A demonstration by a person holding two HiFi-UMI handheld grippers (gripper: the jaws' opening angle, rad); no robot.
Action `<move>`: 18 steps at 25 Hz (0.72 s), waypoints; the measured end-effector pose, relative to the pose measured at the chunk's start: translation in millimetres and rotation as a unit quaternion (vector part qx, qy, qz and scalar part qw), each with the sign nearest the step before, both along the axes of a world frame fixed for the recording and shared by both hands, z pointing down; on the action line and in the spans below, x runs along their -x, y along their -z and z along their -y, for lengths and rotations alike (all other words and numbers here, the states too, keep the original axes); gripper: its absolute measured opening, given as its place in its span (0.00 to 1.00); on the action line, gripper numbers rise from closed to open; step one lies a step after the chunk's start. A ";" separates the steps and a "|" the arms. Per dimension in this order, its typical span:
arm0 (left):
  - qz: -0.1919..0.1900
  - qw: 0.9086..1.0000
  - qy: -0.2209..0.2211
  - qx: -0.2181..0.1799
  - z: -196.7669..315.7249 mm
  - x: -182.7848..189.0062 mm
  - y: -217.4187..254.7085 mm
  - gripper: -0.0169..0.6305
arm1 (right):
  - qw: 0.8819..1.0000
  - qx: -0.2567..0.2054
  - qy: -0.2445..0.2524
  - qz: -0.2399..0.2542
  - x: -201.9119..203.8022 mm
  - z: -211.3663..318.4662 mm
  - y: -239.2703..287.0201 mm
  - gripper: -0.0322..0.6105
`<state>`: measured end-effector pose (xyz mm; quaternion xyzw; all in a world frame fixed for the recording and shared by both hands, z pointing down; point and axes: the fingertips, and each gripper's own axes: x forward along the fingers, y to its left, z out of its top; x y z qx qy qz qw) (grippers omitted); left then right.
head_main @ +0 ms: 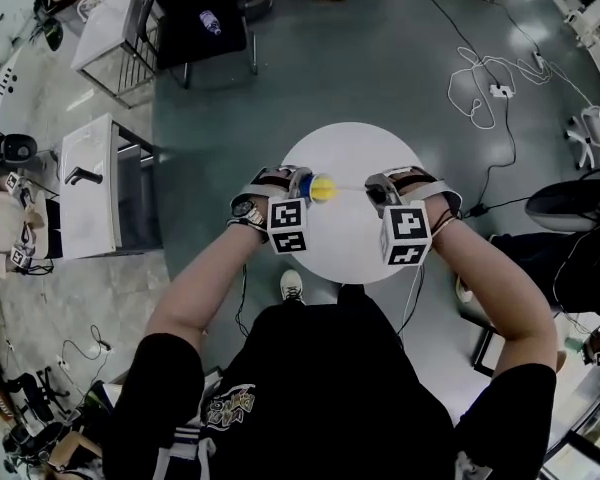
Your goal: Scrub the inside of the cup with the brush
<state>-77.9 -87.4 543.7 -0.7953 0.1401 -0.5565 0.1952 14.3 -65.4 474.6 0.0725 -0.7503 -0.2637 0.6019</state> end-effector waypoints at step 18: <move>0.018 0.971 -0.043 -0.236 24.0 7.5 37.0 0.42 | 0.647 0.519 -0.434 0.352 25.8 -25.0 10.2 0.12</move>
